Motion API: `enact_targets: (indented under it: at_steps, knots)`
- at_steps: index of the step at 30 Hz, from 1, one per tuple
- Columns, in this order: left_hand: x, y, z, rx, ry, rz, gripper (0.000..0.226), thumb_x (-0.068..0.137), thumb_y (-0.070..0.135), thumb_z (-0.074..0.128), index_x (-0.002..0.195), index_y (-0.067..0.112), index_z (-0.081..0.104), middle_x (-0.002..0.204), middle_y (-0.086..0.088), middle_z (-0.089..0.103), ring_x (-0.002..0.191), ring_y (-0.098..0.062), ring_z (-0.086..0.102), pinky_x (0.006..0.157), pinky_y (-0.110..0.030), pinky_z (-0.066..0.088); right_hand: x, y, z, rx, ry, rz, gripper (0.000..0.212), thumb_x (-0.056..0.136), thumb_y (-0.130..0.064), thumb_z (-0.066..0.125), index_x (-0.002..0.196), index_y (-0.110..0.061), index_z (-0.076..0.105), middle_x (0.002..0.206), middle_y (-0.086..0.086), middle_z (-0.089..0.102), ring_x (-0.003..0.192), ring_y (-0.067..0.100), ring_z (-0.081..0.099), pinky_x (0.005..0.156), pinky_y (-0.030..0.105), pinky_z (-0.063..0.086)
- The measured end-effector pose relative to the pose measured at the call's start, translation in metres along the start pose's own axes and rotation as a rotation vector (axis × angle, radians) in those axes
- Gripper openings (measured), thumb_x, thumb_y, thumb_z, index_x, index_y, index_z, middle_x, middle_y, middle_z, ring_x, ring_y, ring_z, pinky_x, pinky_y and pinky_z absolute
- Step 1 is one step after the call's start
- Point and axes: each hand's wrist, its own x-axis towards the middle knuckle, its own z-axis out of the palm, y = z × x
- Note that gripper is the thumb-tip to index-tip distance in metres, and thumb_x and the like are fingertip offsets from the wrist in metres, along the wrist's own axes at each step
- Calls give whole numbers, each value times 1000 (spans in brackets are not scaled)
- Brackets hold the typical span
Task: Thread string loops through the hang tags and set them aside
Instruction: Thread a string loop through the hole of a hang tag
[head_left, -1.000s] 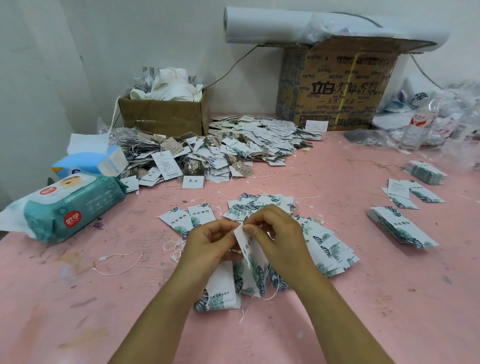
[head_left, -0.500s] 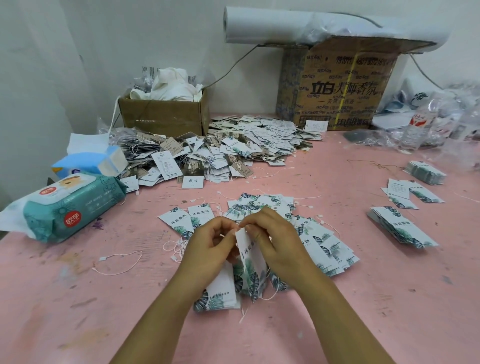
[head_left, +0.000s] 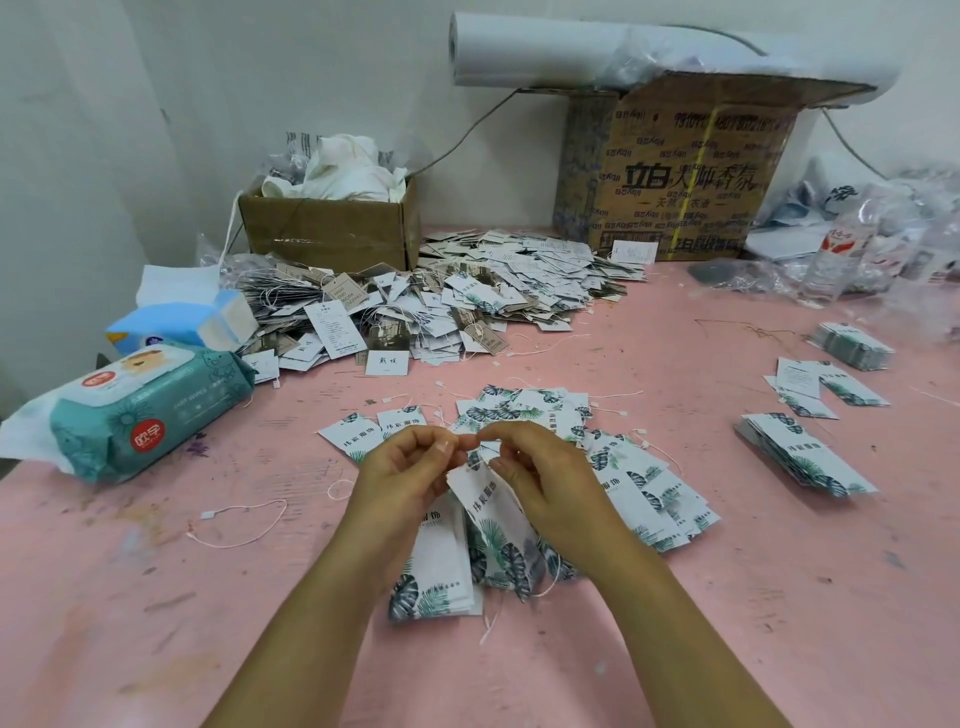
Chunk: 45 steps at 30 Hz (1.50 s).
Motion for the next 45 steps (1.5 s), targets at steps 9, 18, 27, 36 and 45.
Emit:
enact_targets:
  at_steps: [9, 18, 27, 36, 45]
  knots:
    - [-3, 2, 6, 0, 17, -6, 22, 87, -12, 50, 89, 7, 60, 90, -4, 65, 83, -13, 63, 76, -26, 53, 0, 1, 2, 20, -9, 39, 21, 89, -9, 59, 108, -17, 63, 73, -17, 49, 68, -3, 48, 65, 14, 38]
    - [-4, -2, 7, 92, -12, -36, 28, 79, -14, 61, 95, 9, 60, 95, -10, 66, 78, -16, 65, 65, -21, 55, 0, -1, -1, 14, -11, 1, 22, 89, -5, 57, 106, -16, 66, 89, -10, 57, 82, 2, 53, 74, 15, 41]
    - [-1, -5, -1, 604, 77, 166, 25, 84, 1, 63, 73, 22, 68, 64, 10, 67, 55, 4, 58, 54, -11, 44, 0, -1, -3, -61, 14, -15, 20, 89, -6, 58, 106, -11, 66, 80, -22, 48, 72, -10, 47, 68, 4, 33]
    - [2, -6, -6, 849, 128, 207, 21, 90, 13, 58, 73, 24, 56, 69, 8, 60, 61, -8, 53, 53, -10, 37, 2, 4, -8, -115, 50, 35, 17, 91, -5, 55, 101, -3, 69, 93, 8, 63, 80, 12, 53, 71, 10, 36]
    - [-3, 0, 2, 486, 89, 85, 18, 96, 13, 48, 79, 19, 54, 72, 5, 63, 54, 6, 54, 54, -15, 44, 3, 5, -6, -79, 64, 63, 11, 89, -4, 58, 94, -5, 67, 86, -4, 56, 79, 9, 52, 70, 7, 38]
